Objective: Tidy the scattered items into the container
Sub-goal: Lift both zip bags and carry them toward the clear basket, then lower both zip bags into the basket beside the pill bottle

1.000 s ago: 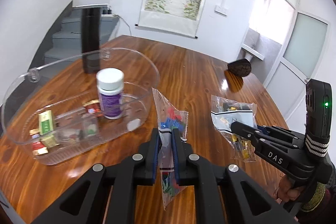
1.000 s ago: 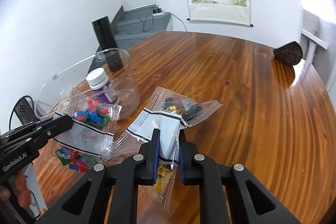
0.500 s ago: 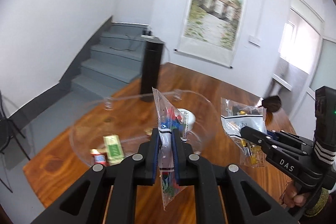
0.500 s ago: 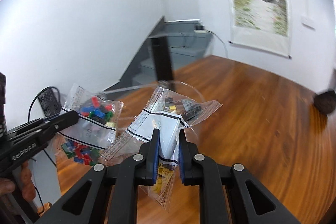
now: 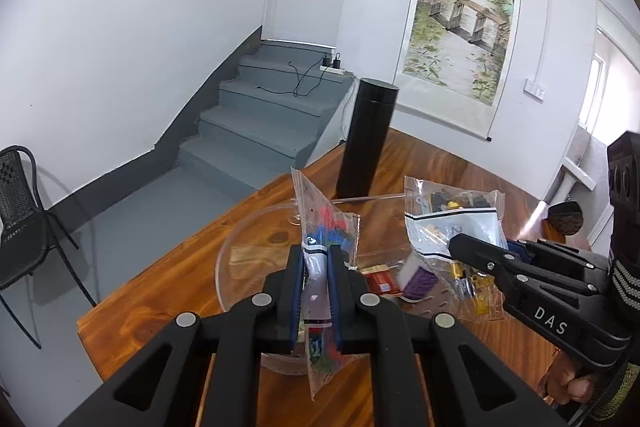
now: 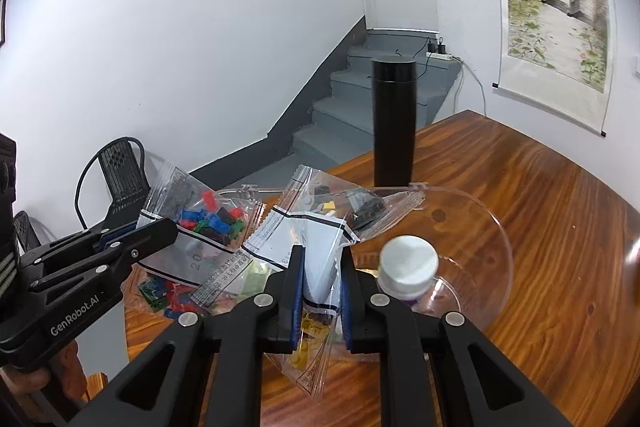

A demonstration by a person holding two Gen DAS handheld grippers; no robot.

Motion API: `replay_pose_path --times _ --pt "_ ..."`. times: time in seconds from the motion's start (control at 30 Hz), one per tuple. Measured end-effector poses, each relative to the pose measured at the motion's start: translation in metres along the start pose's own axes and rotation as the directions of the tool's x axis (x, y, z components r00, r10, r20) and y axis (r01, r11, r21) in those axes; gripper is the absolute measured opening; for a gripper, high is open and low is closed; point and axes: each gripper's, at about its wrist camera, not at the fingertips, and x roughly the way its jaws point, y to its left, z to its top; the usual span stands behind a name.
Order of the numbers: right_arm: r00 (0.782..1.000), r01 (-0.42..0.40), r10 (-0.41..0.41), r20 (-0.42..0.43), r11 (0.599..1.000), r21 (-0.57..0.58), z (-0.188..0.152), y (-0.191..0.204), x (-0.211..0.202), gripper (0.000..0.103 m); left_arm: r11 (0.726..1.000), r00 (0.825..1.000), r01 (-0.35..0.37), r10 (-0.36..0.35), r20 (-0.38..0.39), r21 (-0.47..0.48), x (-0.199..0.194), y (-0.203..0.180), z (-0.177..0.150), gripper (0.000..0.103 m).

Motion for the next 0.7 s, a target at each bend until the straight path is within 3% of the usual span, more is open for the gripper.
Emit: replay_pose_path --times 0.7 --pt "0.996 -0.009 0.007 -0.091 1.000 -0.023 0.006 0.010 0.061 0.015 0.999 0.997 -0.043 0.042 -0.064 -0.010 0.036 0.023 -0.002 0.011"
